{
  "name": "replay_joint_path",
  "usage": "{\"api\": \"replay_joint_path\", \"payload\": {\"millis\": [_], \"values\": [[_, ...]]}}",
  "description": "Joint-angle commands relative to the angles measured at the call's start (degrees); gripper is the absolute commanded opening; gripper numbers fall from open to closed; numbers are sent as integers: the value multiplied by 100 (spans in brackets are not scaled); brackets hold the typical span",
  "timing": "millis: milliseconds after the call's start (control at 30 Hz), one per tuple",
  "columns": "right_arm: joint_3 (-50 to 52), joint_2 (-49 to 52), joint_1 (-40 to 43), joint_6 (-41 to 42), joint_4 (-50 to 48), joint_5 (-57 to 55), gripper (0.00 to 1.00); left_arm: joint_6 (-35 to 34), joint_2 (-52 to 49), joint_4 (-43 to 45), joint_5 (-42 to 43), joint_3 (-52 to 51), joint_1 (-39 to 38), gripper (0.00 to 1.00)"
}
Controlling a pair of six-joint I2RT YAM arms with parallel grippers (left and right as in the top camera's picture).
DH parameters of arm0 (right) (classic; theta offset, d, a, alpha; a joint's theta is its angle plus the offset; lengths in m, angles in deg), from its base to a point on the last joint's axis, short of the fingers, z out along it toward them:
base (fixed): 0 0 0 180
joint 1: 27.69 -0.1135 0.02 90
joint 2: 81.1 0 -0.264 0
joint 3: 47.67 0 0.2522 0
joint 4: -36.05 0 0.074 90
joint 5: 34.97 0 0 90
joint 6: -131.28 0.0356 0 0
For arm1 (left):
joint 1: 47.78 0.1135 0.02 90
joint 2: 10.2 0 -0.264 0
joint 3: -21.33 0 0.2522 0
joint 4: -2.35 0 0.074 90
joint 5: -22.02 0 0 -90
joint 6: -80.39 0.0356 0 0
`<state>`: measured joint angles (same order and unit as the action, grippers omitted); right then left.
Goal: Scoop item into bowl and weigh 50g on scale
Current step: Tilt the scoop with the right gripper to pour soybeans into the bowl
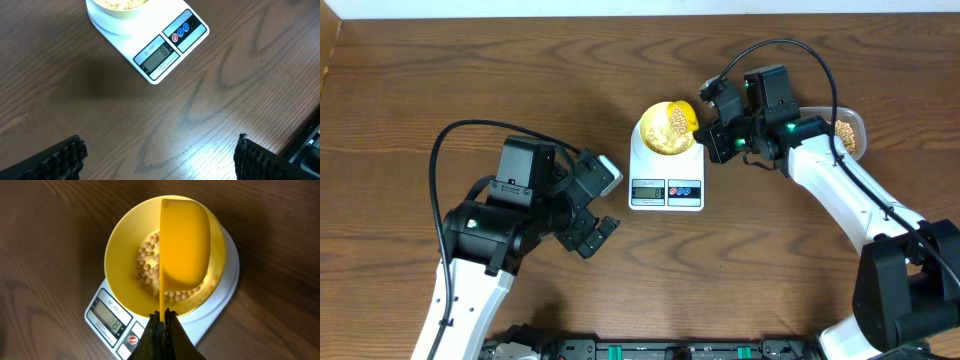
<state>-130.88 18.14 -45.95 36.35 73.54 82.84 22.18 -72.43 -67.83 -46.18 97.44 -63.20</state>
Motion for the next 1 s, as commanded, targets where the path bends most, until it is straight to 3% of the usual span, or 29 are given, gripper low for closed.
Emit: {"api": "replay_joint_path", "payload": {"millis": [0, 400, 533, 767, 967], "values": [[9, -101, -195, -144, 0, -81, 1, 57, 17, -9, 68, 52, 24, 97], [9, -101, -306, -162, 33, -306, 1, 57, 17, -9, 68, 52, 24, 97], [9, -105, -404, -575, 50, -369, 1, 57, 17, -9, 68, 52, 24, 97], [7, -188, -640, -804, 44, -1379, 1, 57, 17, -9, 68, 52, 24, 97], [7, -251, -732, -979, 35, -1480, 1, 57, 17, -9, 68, 52, 24, 97]]}}
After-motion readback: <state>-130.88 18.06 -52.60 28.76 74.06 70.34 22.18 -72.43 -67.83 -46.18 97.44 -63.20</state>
